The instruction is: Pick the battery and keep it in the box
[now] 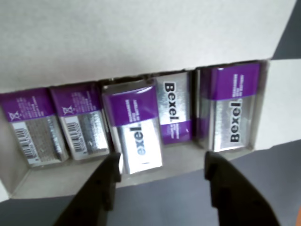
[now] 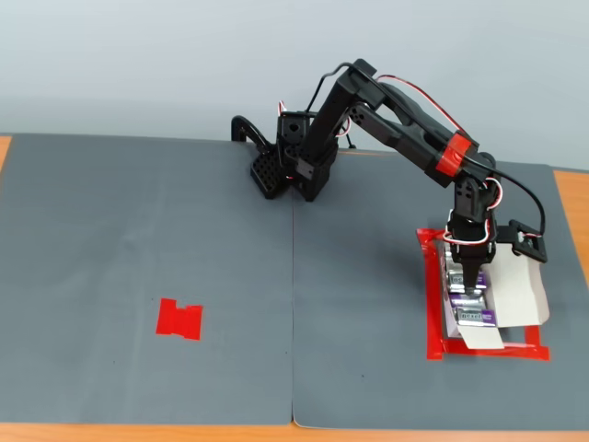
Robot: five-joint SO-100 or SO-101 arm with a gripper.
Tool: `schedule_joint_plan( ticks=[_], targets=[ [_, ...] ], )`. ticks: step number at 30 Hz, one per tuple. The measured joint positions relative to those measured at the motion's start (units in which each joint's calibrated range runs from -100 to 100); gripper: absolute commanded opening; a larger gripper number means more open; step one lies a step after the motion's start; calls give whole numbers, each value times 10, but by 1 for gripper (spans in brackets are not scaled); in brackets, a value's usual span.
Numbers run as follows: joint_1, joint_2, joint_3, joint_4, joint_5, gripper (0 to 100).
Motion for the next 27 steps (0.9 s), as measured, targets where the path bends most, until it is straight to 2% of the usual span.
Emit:
schedule_joint_plan(
  ticks=[8,12,16,27],
  targets=[
    [0,-20,1,18,0,20],
    [1,-67,0,22,0,14],
    [17,-137,22,22,0,8],
    [107,-388,175,22,0,7]
  ],
)
